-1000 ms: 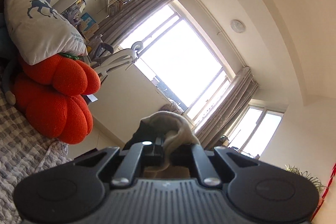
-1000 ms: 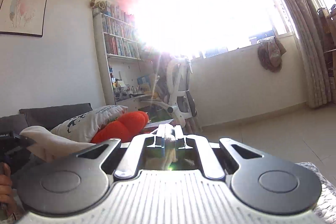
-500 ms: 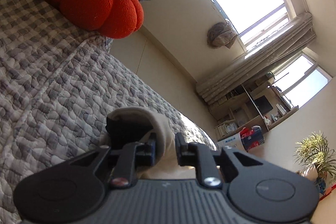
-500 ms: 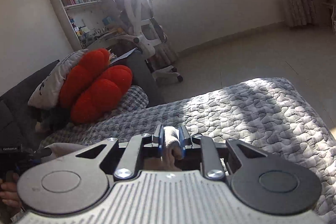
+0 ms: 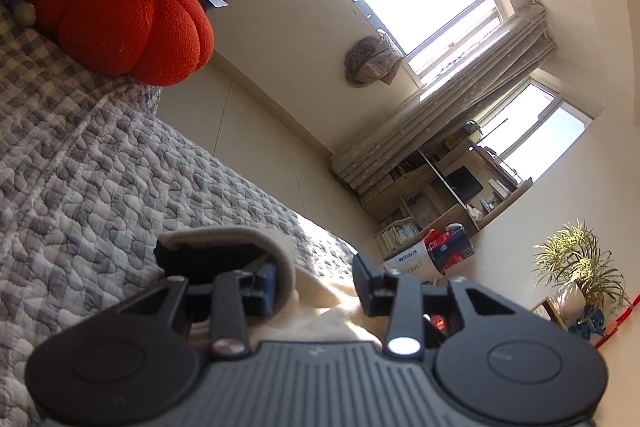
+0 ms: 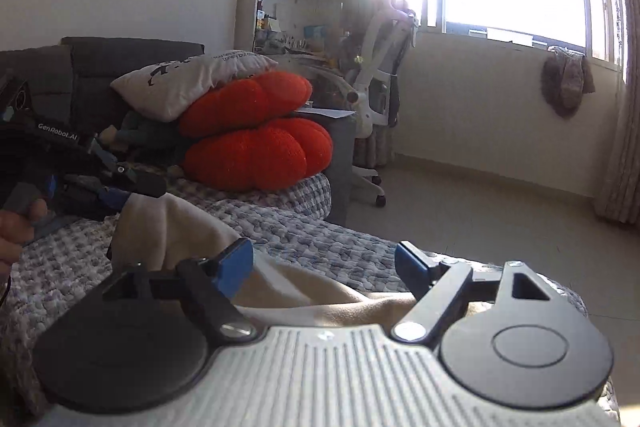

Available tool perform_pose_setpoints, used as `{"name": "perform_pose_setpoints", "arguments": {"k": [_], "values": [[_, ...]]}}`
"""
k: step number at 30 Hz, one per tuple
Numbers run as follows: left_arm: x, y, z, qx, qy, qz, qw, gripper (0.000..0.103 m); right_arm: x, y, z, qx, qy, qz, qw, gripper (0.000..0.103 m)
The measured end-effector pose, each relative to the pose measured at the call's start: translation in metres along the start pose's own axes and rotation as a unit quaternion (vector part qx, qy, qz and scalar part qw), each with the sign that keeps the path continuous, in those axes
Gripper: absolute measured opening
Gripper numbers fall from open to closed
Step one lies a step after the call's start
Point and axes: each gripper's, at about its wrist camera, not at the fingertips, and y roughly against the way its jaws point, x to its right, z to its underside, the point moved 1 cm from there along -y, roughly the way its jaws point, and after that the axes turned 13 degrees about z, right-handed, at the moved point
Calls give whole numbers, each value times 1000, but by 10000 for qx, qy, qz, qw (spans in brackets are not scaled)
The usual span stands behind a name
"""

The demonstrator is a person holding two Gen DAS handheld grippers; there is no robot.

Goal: Fold clothes

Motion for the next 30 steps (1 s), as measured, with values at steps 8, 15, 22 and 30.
{"name": "perform_pose_setpoints", "arguments": {"k": [8,15,22,30], "values": [[-23,33,-20,580,458,-417,9964,74,-84,-31,0,-394,566,-945,9931,102],[-69,63,-33,881,1279,-786,9847,77,-147,-90,-22,-995,1141,-1077,9826,102],[-79,59,-31,637,1412,-772,9849,79,-169,-150,6,-2472,2136,-968,9401,51],[-70,44,-25,288,1252,-553,9902,79,-107,-83,-88,-1154,1032,-229,9877,15]]}}
